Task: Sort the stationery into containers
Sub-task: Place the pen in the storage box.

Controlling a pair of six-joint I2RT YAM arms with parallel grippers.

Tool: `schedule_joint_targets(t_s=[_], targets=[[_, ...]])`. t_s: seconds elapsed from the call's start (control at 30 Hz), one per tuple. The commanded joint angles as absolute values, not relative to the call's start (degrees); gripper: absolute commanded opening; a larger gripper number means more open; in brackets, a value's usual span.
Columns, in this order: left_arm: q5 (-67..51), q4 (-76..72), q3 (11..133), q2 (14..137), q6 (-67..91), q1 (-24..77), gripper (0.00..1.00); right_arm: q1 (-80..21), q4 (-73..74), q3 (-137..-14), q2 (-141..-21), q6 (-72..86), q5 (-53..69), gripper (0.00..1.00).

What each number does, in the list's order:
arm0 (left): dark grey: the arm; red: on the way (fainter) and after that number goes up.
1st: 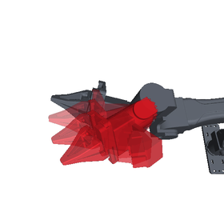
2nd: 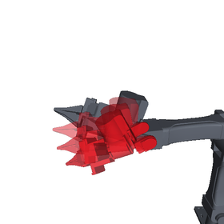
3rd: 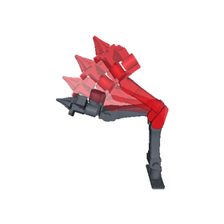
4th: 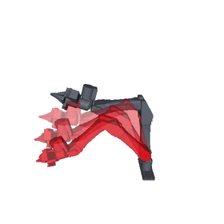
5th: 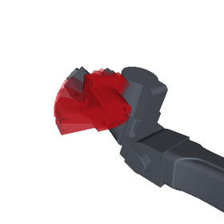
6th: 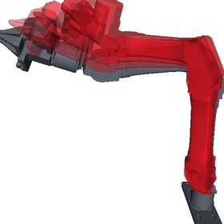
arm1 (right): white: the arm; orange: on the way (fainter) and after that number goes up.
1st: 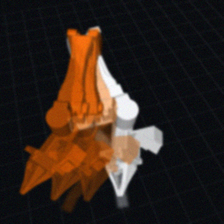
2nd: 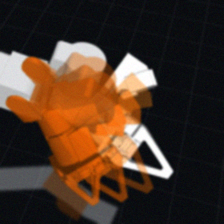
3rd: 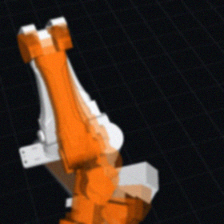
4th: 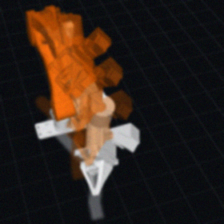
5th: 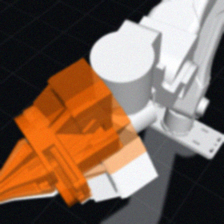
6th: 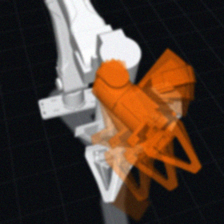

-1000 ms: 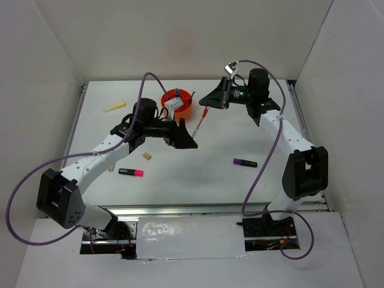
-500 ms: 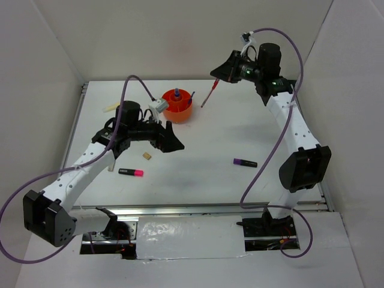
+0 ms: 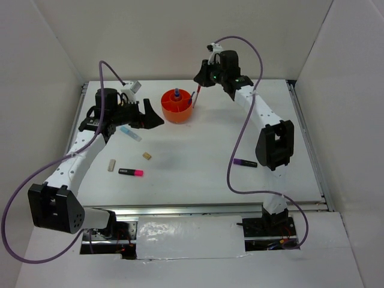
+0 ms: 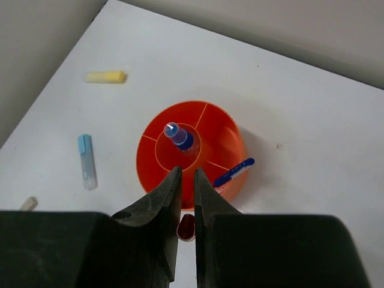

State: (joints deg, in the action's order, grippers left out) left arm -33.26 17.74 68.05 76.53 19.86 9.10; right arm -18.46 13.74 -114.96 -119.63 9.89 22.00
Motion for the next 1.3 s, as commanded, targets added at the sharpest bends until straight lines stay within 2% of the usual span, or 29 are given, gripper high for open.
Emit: schedule_joint_targets(t_s=[0.0,0.43,0.77,0.93,0.97,1.03,1.17,1.27], targets=[[-33.5,13.6,67.1,74.2,21.3,7.4,0.99,-19.9,9.8,-120.6,-121.3,7.5,19.0,0.0],[-33.3,12.2,62.9,71.9,21.3,3.6,0.99,-21.5,7.3,-126.9,-128.1,9.6,15.1,0.0],[-31.4,13.6,63.1,72.1,19.2,2.8,0.99,-22.6,6.5,-125.9,-131.4,10.6,16.8,0.02],[-30.0,17.6,64.8,71.5,12.3,2.2,0.99,-23.1,6.6,-124.5,-131.9,10.7,19.8,0.36],[-29.3,20.9,65.3,71.8,8.1,1.8,0.99,-23.1,6.0,-123.4,-131.4,11.0,19.9,0.51],[-29.7,24.8,67.1,73.6,2.3,1.4,0.99,-23.0,5.0,-121.3,-129.9,11.9,20.2,0.65],[-35.1,41.5,72.0,77.7,-27.2,0.3,0.9,-22.5,8.4,-120.3,-124.3,11.7,22.0,0.67],[-34.4,51.3,71.4,79.6,-40.5,0.3,0.8,-20.5,10.5,-117.5,-118.0,12.0,24.6,0.67]])
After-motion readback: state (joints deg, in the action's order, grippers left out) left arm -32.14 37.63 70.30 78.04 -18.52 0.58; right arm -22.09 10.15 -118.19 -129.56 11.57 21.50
